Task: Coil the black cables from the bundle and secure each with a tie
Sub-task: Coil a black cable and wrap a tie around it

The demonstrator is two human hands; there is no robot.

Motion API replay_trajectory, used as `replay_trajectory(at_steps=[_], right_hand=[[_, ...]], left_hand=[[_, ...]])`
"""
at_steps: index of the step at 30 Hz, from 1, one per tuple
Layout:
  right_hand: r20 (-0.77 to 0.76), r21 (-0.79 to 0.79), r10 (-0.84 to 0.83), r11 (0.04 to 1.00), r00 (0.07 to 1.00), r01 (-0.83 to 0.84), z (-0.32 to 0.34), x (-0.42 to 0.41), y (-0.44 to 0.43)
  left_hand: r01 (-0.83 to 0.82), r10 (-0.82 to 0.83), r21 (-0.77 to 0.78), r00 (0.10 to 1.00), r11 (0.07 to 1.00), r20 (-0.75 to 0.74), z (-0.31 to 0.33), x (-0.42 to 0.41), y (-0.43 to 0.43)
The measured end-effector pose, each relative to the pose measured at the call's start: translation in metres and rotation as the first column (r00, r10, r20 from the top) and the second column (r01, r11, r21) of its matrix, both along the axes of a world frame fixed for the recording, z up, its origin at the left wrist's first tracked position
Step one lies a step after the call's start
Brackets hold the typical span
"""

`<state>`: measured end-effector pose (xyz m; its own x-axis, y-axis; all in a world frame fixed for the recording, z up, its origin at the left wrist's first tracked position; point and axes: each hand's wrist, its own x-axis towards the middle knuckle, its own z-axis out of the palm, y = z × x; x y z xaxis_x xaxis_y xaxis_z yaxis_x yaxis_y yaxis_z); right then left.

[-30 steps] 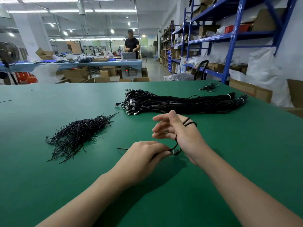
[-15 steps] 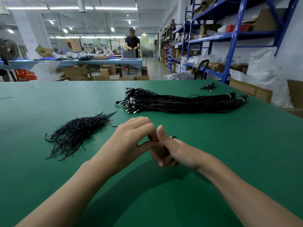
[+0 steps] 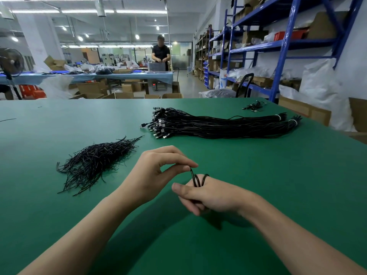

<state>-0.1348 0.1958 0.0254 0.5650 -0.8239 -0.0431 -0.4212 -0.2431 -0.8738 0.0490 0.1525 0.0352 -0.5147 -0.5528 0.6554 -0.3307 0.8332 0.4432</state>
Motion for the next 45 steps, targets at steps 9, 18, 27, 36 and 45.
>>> replay_trajectory(at_steps=[9,18,27,36,45], right_hand=[[0.1,0.037,0.034,0.999,0.994,-0.038,0.0,0.0,-0.001],[-0.007,0.045,0.113,0.993,0.994,-0.112,0.006,-0.005,-0.002],[0.011,0.14,0.184,0.973,0.983,-0.184,0.013,-0.009,0.0],[0.297,0.179,-0.046,0.984,0.954,-0.008,0.013,-0.029,-0.009],[0.159,0.149,0.015,0.988,0.987,-0.039,0.004,-0.014,-0.006]], left_hand=[[0.013,-0.014,0.036,0.999,0.999,0.031,-0.012,-0.008,0.0],[0.024,0.011,-0.109,0.95,0.994,0.311,0.007,-0.008,0.012],[-0.028,0.064,-0.089,0.9,0.996,0.432,0.003,-0.009,0.012],[-0.109,0.155,-0.166,0.943,0.98,0.295,-0.006,0.001,0.009],[-0.075,0.101,-0.135,0.974,0.988,0.202,0.0,-0.005,0.011]])
